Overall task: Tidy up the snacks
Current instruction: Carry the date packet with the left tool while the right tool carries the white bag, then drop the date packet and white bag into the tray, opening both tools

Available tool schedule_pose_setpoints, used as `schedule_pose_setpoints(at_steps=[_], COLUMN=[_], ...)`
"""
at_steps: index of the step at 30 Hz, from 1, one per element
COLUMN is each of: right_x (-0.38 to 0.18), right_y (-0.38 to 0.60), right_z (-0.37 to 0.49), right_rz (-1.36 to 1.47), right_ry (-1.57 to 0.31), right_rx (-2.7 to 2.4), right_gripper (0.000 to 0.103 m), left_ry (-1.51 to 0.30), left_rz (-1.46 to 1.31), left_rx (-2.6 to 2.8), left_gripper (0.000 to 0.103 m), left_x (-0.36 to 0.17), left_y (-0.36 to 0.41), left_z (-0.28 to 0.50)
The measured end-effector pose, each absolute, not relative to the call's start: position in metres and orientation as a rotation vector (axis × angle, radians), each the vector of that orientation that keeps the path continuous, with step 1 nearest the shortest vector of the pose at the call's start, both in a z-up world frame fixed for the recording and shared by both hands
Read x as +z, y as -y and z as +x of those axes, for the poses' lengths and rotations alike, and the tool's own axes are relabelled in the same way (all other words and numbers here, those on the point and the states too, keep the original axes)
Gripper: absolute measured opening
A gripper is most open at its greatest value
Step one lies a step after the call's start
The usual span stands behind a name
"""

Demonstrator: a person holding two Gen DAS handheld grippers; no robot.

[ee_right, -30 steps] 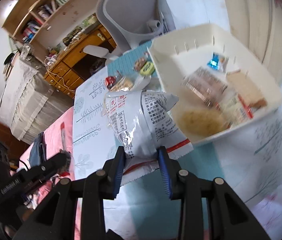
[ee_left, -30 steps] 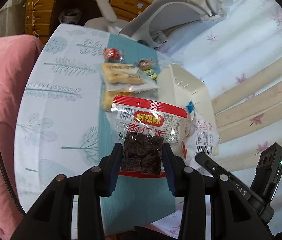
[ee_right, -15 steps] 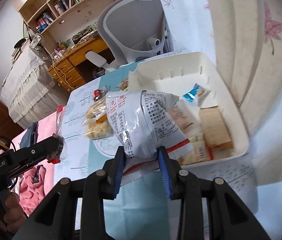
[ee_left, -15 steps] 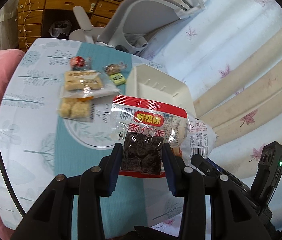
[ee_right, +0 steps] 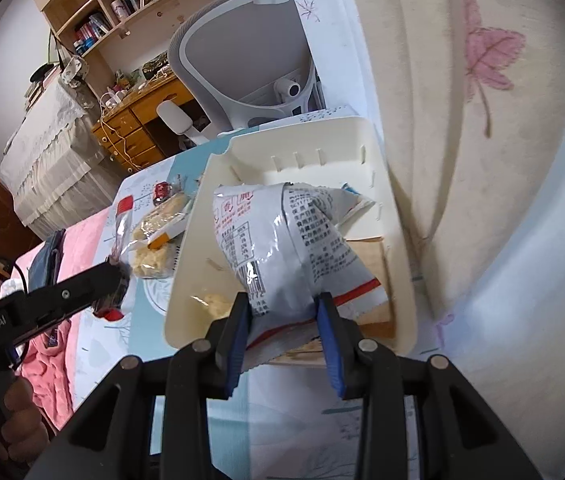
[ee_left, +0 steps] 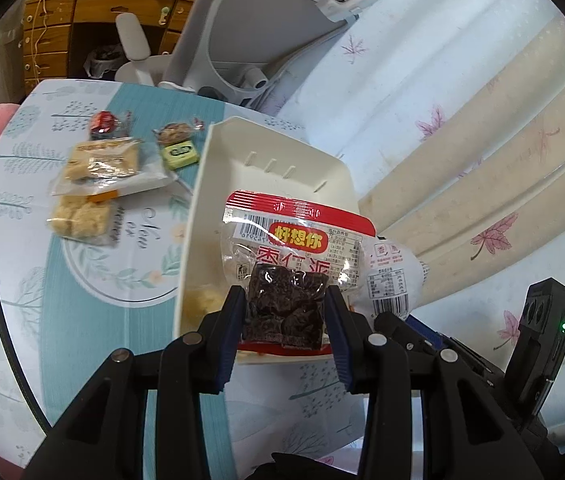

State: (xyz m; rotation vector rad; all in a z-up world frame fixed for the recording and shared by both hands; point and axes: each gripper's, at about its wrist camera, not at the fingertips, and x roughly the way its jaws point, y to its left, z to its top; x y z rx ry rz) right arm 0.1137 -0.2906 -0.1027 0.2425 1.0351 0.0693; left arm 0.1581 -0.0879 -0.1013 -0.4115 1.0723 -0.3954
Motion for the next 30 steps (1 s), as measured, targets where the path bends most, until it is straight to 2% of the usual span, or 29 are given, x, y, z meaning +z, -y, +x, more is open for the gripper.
schedule_pose_setpoints(at_steps=[4, 6, 8, 12, 15, 19, 22, 30], right_x=[-0.102, -0.103, -0.106, -0.11, -0.114, -0.116, -0.119, -0.125], right_y=[0.302, 0.31, 0.316, 0.321, 0.317, 0.309, 0.299, 0.263], right_z=[0.117, 0.119, 0.122, 0.125, 0.126, 0.126, 0.125, 0.119], right_rz=[0.238, 0.254, 0.273, 0.3, 0.305, 0.312, 0.325, 0.366], right_ry=[-1.031, -1.034, -1.042, -1.058, -1.071, -1.083, -1.094, -1.121], right_rx=[0.065, 0.054, 0.046, 0.032, 0.038, 0.047, 0.046, 0.039], right_gripper=[0.036, 0.037, 0.037, 0.037, 0.038, 0.046, 0.049, 0.051], left_ry=[-1.087, -1.102, -1.104, -1.115, -1.131, -1.159, -1.175, -1.218], left_rz=[-0.393, -0.377, -0.373, -0.377, -0.386, -0.388, -0.377, -0.337], left_rx=[-0.393, -0.373, -0.344, -0.297, -0.269, -0.25, -0.251, -0.256], left_gripper=[0.041, 0.064, 0.072, 0.079, 0.08, 0.081, 0.081, 0.084], left_x=[-0.104, -0.106, -0.106, -0.109, -0.113, -0.119, -0.12, -0.123], left_y=[0.106, 0.111, 0.111, 0.103, 0.094, 0.084, 0.076, 0.039], left_z=[0.164, 0.167, 0.168, 0.171, 0.171, 0.17, 0.167, 0.16])
